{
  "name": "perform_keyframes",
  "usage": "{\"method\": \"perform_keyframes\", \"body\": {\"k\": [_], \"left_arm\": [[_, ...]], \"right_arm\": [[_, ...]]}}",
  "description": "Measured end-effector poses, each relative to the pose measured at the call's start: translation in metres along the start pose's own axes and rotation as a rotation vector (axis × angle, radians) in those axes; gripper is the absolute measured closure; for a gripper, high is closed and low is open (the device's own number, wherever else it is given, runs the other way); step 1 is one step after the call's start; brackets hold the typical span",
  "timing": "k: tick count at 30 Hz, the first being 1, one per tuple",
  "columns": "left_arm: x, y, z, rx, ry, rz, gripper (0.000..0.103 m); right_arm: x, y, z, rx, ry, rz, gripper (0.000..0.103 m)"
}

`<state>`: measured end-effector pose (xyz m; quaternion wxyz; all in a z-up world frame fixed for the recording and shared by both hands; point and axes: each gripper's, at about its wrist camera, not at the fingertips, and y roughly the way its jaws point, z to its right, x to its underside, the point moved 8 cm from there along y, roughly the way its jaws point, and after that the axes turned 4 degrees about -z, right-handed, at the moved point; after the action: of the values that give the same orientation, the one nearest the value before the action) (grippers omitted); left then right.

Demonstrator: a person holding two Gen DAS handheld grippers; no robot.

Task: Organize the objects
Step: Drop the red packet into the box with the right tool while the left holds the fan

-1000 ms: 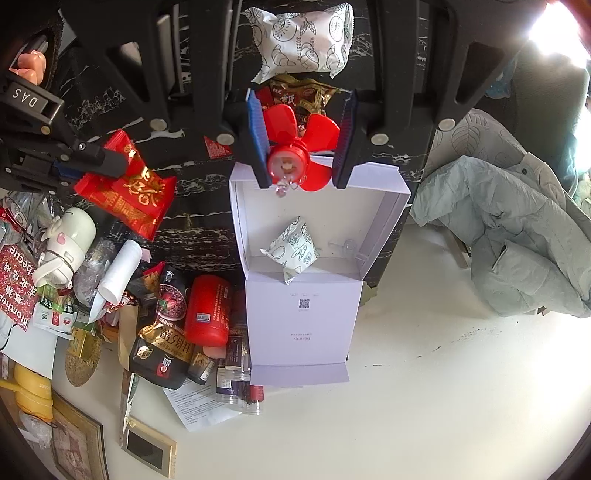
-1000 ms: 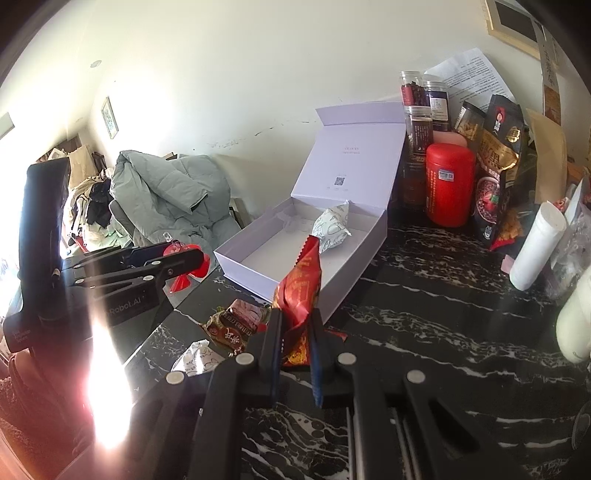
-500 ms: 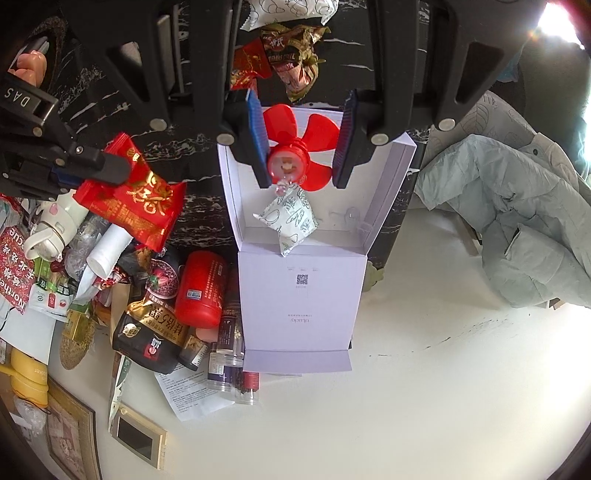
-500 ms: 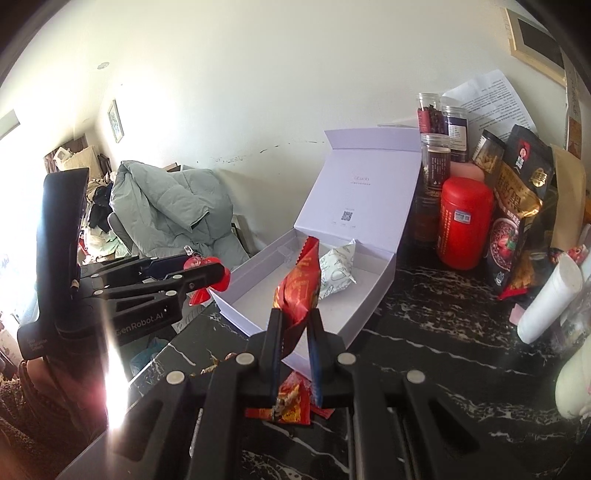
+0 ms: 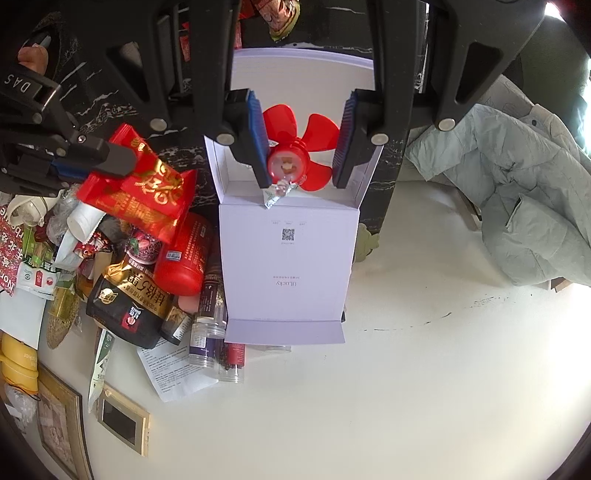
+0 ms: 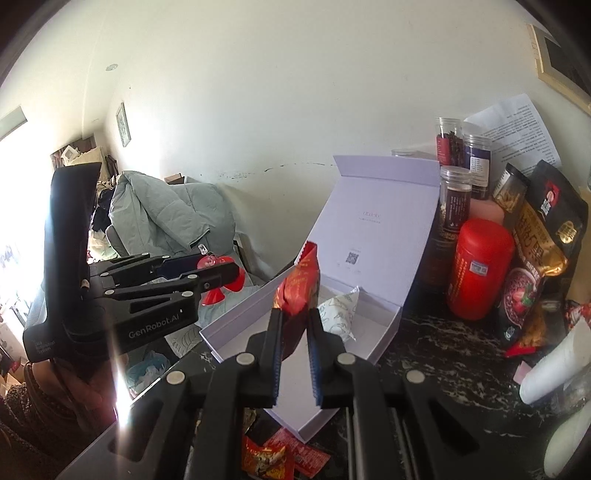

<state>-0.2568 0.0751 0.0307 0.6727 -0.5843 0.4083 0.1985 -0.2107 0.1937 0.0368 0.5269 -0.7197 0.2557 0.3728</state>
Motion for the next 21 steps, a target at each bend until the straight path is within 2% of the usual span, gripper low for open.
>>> {"method": "perform_keyframes", "body": {"k": [5,7,9,11,15,21], "left_arm": [[-0.016,0.018,-0.001,0.002,-0.002,0.010,0.071],[-0.016,0.034,-0.002,-0.010,-0.003,-0.004,0.071],[-0.010,0.053,-0.005,-0.030,0.003,-0.030,0.071],[0.001,0.068,-0.007,-0.020,0.006,-0.068,0.071],[0.017,0.084,-0.011,0.007,-0.003,-0.119,0.071],[0.024,0.098,-0.011,0.025,-0.003,-0.145,0.071]], "right_arm": [[-0.015,0.016,0.002,0.002,-0.012,0.002,0.100],[-0.008,0.042,-0.002,-0.058,-0.002,-0.056,0.101],[0.006,0.069,0.004,-0.065,0.035,-0.122,0.101],[0.018,0.083,0.009,-0.069,0.056,-0.152,0.101],[0.023,0.091,0.019,-0.043,0.057,-0.159,0.101],[0.025,0.100,0.024,-0.006,0.030,-0.176,0.101]]}}
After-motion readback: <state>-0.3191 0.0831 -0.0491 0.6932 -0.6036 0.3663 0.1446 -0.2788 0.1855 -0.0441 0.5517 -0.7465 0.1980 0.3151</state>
